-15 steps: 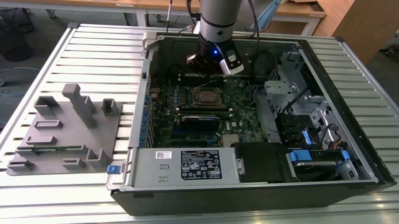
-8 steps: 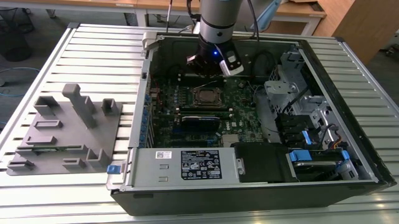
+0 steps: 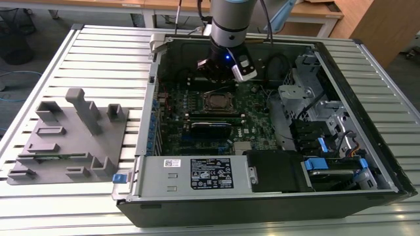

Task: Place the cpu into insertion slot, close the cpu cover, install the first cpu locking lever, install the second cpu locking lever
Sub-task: 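Install the first cpu locking lever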

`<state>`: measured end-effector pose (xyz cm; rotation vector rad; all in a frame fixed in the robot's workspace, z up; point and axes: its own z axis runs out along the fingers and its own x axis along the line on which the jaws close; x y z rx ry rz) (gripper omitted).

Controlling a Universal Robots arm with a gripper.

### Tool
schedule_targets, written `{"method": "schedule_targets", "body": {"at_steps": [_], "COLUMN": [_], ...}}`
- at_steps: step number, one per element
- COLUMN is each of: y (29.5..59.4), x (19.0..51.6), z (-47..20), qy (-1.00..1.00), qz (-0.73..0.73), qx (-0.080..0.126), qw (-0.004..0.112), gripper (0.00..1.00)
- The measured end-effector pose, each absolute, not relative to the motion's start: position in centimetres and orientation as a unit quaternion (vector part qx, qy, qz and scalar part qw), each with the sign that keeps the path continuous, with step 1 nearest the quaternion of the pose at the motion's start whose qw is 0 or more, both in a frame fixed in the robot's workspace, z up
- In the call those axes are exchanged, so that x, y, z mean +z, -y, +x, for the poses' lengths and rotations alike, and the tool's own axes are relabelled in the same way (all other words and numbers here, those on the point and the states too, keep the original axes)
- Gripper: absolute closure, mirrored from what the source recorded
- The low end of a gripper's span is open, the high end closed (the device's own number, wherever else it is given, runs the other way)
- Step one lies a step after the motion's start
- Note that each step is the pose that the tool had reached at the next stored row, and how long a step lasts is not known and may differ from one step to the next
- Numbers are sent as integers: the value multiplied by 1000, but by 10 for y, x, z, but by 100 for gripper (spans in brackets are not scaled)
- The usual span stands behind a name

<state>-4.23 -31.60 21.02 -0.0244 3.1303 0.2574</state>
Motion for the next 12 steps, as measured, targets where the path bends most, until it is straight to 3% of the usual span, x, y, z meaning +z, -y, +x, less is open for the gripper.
{"method": "schedule_targets", "body": {"at_steps": [12], "y": [316], "x": [206], "z": [-41], "qy": [-997], "qz": [-8], "qx": [81], "qw": [0], "gripper": [90]}}
